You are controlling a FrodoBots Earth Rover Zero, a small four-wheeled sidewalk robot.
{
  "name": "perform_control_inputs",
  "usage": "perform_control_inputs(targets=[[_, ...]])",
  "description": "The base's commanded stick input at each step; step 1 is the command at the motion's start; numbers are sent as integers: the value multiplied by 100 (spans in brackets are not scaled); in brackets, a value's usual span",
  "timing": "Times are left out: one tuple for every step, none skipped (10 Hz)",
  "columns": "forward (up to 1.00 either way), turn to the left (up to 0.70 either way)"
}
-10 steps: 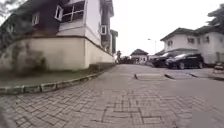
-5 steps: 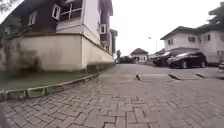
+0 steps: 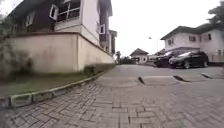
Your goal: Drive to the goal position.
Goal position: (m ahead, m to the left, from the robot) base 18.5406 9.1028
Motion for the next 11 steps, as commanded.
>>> perform_control_inputs(targets=[[70,0],[70,0],[70,0],[70,0],[70,0],[70,0],[70,0],[70,0],[70,0],[70,0],[70,0]])
